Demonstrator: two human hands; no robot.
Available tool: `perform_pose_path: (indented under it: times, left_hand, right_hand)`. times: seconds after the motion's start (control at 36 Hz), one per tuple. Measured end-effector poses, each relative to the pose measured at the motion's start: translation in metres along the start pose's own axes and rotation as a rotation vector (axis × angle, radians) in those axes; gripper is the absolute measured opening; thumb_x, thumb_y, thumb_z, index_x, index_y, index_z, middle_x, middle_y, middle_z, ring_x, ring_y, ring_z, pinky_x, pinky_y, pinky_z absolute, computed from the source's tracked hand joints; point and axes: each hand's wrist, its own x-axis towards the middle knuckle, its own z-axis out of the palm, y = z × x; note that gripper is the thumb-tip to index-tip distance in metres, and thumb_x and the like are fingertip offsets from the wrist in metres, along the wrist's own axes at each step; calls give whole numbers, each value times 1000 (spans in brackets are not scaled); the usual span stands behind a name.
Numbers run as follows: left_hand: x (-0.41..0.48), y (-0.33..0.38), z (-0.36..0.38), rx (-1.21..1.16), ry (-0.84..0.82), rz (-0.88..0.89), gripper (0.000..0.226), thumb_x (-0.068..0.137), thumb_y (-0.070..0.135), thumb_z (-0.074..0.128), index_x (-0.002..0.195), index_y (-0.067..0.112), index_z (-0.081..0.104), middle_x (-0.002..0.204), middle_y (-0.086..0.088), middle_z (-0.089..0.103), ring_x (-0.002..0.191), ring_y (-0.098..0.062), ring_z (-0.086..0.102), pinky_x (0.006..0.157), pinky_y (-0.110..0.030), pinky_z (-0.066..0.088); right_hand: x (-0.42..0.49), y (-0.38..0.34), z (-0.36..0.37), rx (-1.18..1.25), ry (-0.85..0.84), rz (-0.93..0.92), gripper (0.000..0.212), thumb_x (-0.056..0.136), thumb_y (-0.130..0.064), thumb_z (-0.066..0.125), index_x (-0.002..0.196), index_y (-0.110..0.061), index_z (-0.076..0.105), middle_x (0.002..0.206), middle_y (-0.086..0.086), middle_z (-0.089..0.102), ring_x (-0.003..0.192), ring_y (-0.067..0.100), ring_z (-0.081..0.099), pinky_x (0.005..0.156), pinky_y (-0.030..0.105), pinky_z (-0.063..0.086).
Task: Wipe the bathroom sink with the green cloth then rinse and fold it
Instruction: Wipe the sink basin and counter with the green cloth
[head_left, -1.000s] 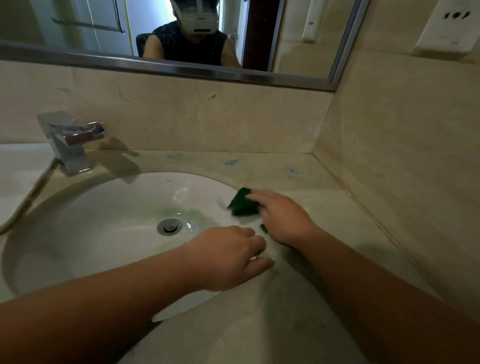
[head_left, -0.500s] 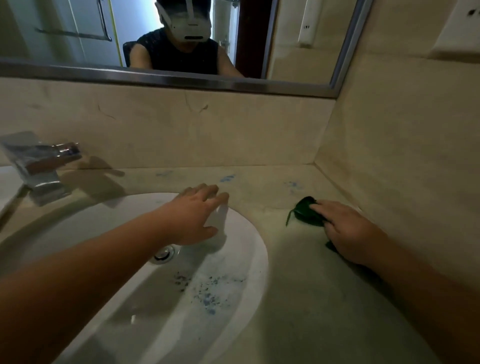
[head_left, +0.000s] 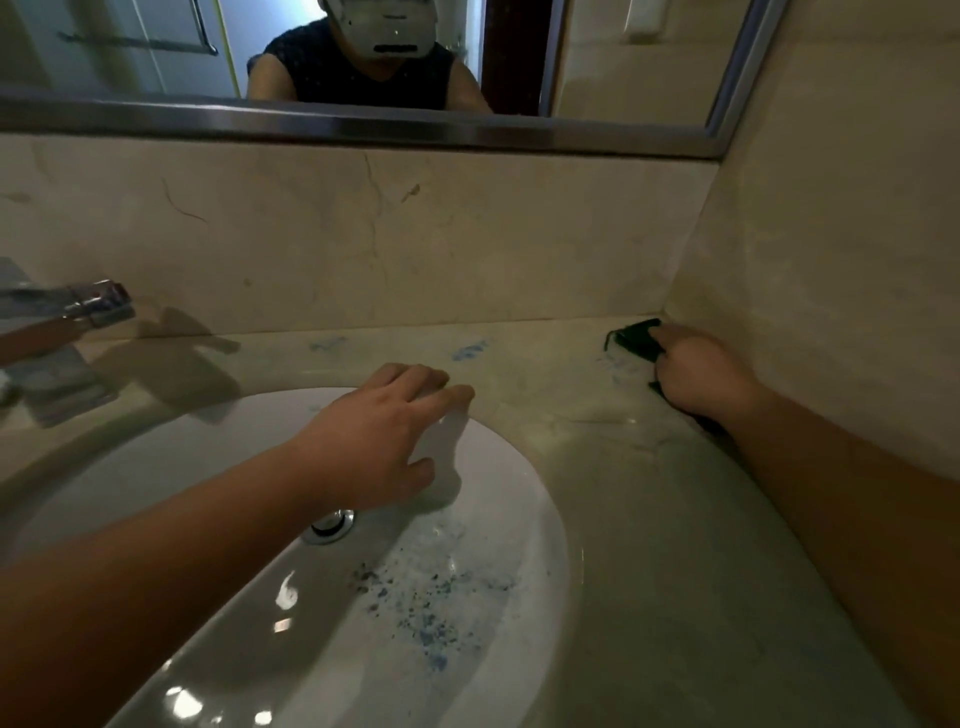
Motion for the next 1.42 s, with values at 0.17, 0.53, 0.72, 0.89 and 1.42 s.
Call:
perform_pose_path:
  times: [0.17,0.53,0.72,0.89,1.42]
  left_hand:
    - [0,-2,-3,-10,-32,5,88,90,41,69,165,37,25,165,-1,34,150,-23,27,114,-40,39]
    - [-13,-34,-25,50,-121,-89,92,96,35,66,168,27,10,177,-6,12,162,-30,14,132,-45,17]
    - [-15,-41,-19,4,-172,-138,96,96,35,67,171,26,7,179,1,6,163,-23,9,129,-35,11]
    - [-20,-43,-11,-1,-107,-112,101,93,34,71,171,26,6,179,3,5,163,-20,7,126,-27,3]
    - [-21,-53,-17,-36,-91,-95,92,97,27,65,169,39,9,177,15,8,163,-12,10,120,-21,9]
  right_hand:
    - [-21,-52,10,85,-25,-165,53,105,-4,42,157,-14,40,160,10,43,139,31,47,113,31,34]
    - [-101,-100,-48,311,-91,-456,44,106,-8,48,132,-37,68,136,-15,62,115,6,58,89,4,39]
    - [-64,-34,-15,34,-109,-122,50,109,-26,40,159,-24,36,169,1,28,152,24,31,124,35,20]
    - [-84,-112,20,159,-82,-380,47,107,-14,43,152,-26,50,160,-7,43,148,16,38,123,30,21]
    - [-42,-25,-18,-93,-120,-200,52,106,-39,46,157,-36,37,170,-4,23,156,22,18,128,43,15]
